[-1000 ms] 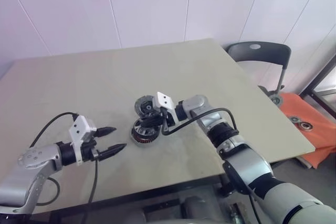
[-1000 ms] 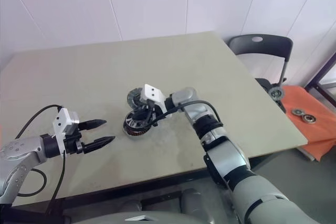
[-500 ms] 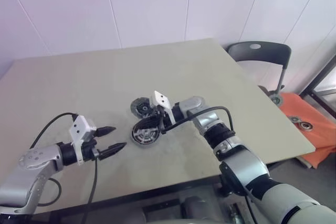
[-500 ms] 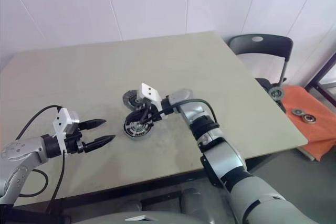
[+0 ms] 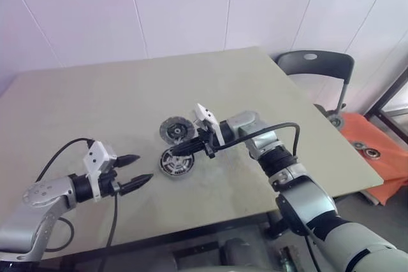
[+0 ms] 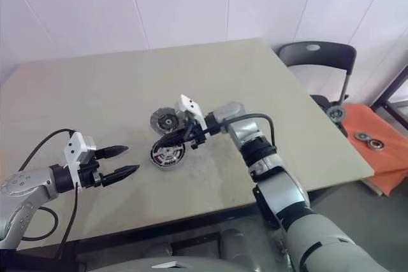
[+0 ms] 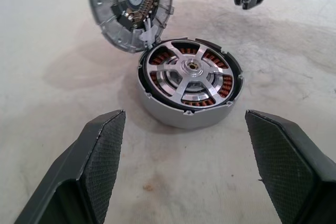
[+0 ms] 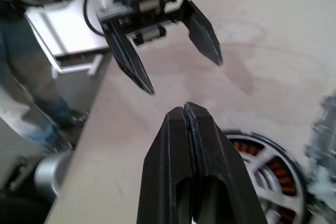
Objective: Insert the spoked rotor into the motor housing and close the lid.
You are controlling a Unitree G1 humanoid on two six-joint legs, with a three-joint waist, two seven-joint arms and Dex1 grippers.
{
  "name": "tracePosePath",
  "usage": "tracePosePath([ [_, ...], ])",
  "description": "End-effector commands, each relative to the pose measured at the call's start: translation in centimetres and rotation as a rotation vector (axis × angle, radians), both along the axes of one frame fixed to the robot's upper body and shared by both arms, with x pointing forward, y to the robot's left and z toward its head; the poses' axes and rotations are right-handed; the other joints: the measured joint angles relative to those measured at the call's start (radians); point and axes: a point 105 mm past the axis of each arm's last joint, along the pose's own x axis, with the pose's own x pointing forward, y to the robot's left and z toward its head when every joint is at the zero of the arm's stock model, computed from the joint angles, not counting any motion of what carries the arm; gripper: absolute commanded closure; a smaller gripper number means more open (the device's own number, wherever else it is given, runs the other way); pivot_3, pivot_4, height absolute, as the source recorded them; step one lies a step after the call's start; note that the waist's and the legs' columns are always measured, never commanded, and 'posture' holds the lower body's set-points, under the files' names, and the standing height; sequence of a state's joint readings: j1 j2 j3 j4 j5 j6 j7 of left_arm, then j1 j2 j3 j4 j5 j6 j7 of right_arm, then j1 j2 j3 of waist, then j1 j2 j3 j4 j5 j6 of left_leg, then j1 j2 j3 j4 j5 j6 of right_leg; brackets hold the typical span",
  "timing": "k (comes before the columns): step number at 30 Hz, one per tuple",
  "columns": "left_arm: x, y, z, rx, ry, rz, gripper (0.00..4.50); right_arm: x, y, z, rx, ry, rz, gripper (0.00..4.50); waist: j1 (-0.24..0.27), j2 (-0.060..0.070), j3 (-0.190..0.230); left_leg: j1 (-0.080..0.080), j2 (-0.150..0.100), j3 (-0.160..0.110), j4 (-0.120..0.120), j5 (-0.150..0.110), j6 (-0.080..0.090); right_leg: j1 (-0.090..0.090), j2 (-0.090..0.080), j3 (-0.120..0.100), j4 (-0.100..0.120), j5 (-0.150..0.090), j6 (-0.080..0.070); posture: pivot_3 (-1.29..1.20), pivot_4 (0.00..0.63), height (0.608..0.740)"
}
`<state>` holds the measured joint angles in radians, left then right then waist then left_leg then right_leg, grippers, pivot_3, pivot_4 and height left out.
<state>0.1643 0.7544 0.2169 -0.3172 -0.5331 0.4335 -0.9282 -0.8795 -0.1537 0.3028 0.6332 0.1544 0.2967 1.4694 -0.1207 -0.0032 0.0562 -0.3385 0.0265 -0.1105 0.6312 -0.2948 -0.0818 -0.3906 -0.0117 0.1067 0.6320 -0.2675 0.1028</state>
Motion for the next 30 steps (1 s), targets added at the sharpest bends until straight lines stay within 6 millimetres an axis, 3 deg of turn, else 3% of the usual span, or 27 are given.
tracePosePath([
  [1, 0.1, 0.1, 0.8, 0.005, -0.034, 0.005, 0.62, 0.6, -0.8, 0.0, -0.053, -0.094, 0.003, 4.48, 0.0, 0.0, 0.0, 0.0, 0.0, 0.0, 0.0, 0.0, 0.0, 0.0, 0.0, 0.0, 0.0, 0.0, 0.0, 0.0, 0.0, 0.74],
  [5, 0.2, -0.1, 0.9, 0.005, -0.036, -0.003, 0.62, 0.6, -1.3, -1.8, -0.117, -0.165, 0.014, 4.48, -0.003, 0.0, 0.0, 0.0, 0.0, 0.0, 0.0, 0.0, 0.0, 0.0, 0.0, 0.0, 0.0, 0.0, 0.0, 0.0, 0.0, 0.74],
  [11, 0.2, -0.2, 1.0, 0.007, -0.038, -0.006, 0.62, 1.4, 0.3, -2.6, -0.071, -0.204, -0.072, 4.48, -0.005, 0.0, 0.0, 0.0, 0.0, 0.0, 0.0, 0.0, 0.0, 0.0, 0.0, 0.0, 0.001, 0.0, 0.0, 0.0, 0.0, 0.74],
  [23, 0.1, 0.2, 1.2, 0.007, -0.047, 0.013, 0.62, 2.4, 1.8, -2.0, 0.012, -0.186, -0.16, 4.48, -0.004, 0.0, 0.0, 0.001, 0.0, 0.0, 0.0, 0.0, 0.0, 0.0, 0.0, 0.0, 0.001, 0.0, 0.0, 0.0, 0.0, 0.74],
  [30, 0.2, 0.1, 1.3, 0.004, -0.051, 0.016, 0.62, 2.4, 0.5, -6.1, -0.155, -0.215, -0.186, 4.48, -0.004, 0.0, 0.0, 0.001, 0.0, 0.0, 0.0, 0.0, 0.0, 0.0, 0.0, 0.0, 0.001, 0.0, 0.0, 0.0, 0.0, 0.74],
])
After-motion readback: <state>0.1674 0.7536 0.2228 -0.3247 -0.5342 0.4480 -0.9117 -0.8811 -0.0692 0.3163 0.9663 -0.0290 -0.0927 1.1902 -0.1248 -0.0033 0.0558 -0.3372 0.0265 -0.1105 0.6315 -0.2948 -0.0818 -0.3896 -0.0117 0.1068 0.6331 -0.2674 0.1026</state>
